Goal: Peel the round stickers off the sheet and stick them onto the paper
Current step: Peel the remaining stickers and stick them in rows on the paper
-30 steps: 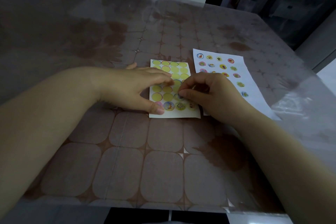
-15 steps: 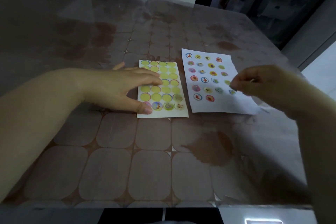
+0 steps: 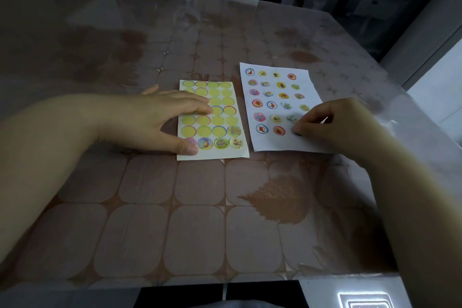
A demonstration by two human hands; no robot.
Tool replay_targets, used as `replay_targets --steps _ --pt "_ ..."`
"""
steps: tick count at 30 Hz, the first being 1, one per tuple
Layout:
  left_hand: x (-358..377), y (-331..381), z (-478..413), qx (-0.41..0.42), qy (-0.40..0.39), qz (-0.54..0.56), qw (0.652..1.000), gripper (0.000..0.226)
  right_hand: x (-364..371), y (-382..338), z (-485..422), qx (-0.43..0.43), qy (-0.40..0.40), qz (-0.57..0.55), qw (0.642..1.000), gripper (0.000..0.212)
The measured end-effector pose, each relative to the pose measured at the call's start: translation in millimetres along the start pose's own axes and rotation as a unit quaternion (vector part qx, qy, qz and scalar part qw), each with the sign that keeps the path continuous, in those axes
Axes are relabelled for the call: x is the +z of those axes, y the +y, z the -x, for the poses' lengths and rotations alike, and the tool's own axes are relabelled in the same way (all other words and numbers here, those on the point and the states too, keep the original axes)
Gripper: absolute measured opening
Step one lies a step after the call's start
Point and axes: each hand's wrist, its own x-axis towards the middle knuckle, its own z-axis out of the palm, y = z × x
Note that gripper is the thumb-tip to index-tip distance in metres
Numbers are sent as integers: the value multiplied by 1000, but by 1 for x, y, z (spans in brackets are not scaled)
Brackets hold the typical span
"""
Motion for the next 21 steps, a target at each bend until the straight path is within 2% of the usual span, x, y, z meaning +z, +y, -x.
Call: replay_targets --steps 2,6,12,16,18,21 --pt "1 0 1 -2 0 3 1000 80 0 0 -3 -4 -4 17 1000 10" --pt "1 1 2 -5 0 11 1000 79 -5 -1 -11 15 -35 80 996 36" --pt "-12 14 12 11 13 11 1000 70 -14 -17 -19 68 -124 147 979 33" --pt "-19 23 17 18 21 12 1000 67 -18 -26 -21 68 -159 177 969 27" --pt "-22 25 19 19 23 15 999 66 -19 -30 -19 52 -148 137 978 15" --pt "-26 28 22 15 26 12 999 67 -13 -39 -14 -22 -54 101 993 5"
